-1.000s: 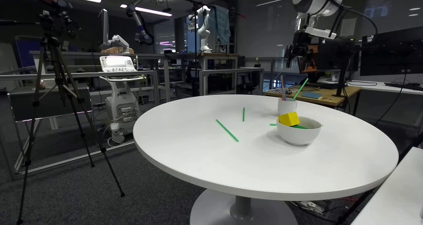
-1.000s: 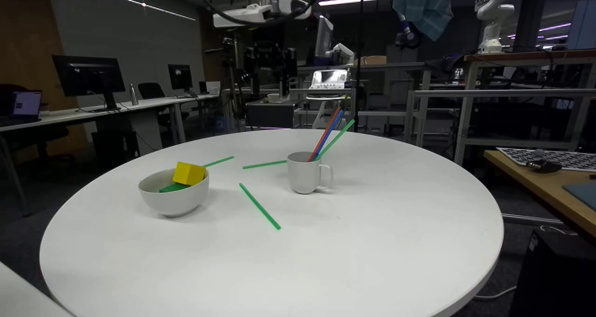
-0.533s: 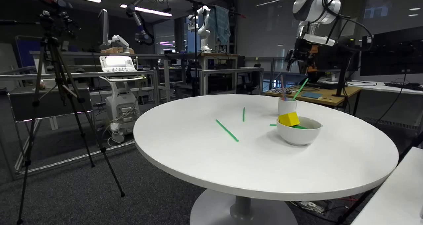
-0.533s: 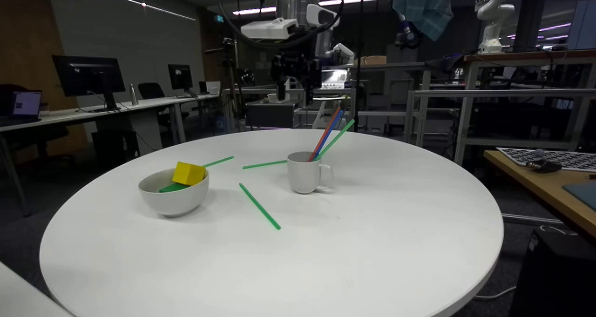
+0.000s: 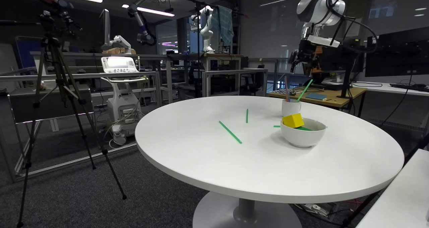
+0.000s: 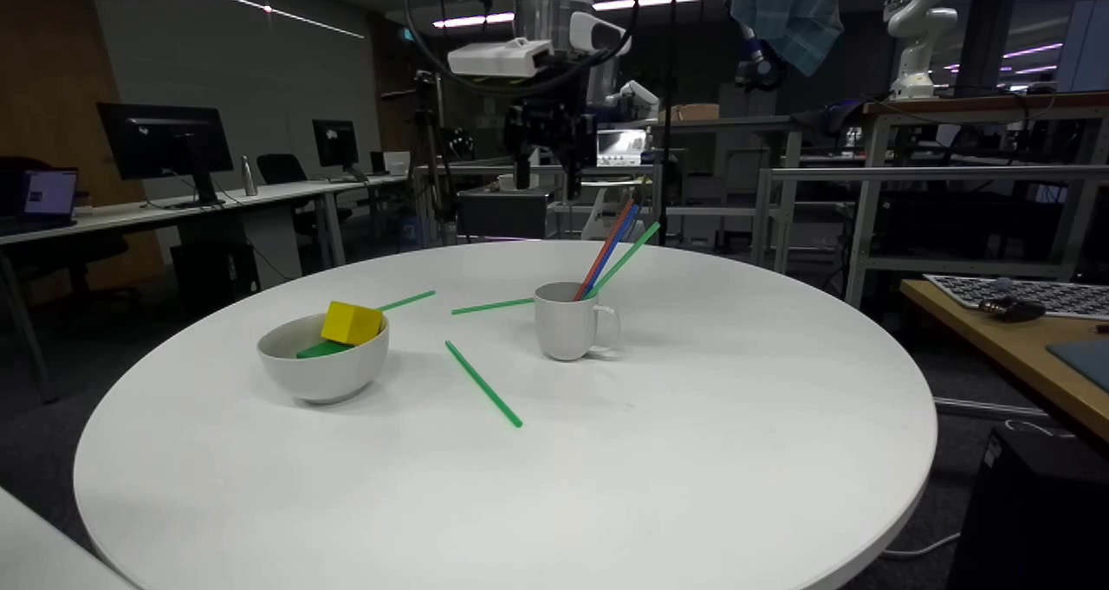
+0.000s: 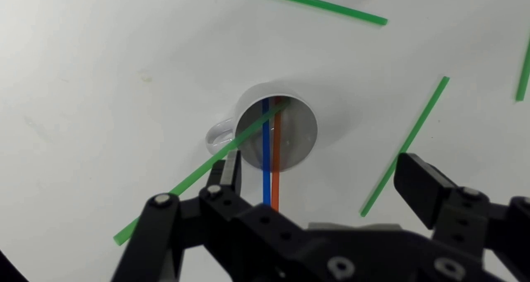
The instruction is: Remove the green straw from the cup and put it on the table
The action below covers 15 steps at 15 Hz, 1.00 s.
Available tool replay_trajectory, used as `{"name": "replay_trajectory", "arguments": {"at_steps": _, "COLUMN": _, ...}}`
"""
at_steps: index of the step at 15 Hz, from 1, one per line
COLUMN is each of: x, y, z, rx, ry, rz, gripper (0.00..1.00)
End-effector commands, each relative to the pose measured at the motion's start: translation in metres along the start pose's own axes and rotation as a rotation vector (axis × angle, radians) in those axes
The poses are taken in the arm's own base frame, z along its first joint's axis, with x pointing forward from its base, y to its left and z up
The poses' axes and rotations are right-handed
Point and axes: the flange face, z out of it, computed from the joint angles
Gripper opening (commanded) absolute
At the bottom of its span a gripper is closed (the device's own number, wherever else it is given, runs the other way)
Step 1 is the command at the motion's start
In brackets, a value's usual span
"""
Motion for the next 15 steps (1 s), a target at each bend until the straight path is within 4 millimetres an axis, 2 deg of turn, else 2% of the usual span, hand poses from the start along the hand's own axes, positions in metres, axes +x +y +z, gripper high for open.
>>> {"name": "replay_trajectory", "arguments": {"at_steps": 1, "x": 0.008, "y": 0.006, "z": 0.007, "rx": 0.014, "ry": -0.045, "rz": 0.039, "gripper": 1.00}}
{"name": "replay_trajectory", "arguments": {"at_steps": 5, "x": 0.018, "y": 0.023, "z": 0.019, "rx": 0.077, "ry": -0.129, "rz": 0.084, "gripper": 1.00}}
{"name": "replay_trajectory", "arguments": {"at_steps": 11, "x": 0.040, "y": 0.058, "z": 0.016, "rx": 0.162, "ry": -0.151, "rz": 0.200, "gripper": 1.00}}
{"name": "replay_trajectory", "arguments": {"at_steps": 15, "x": 0.053, "y": 0.079, "z": 0.020, "rx": 0.097, "ry": -0.126, "rz": 0.337, "gripper": 1.00}}
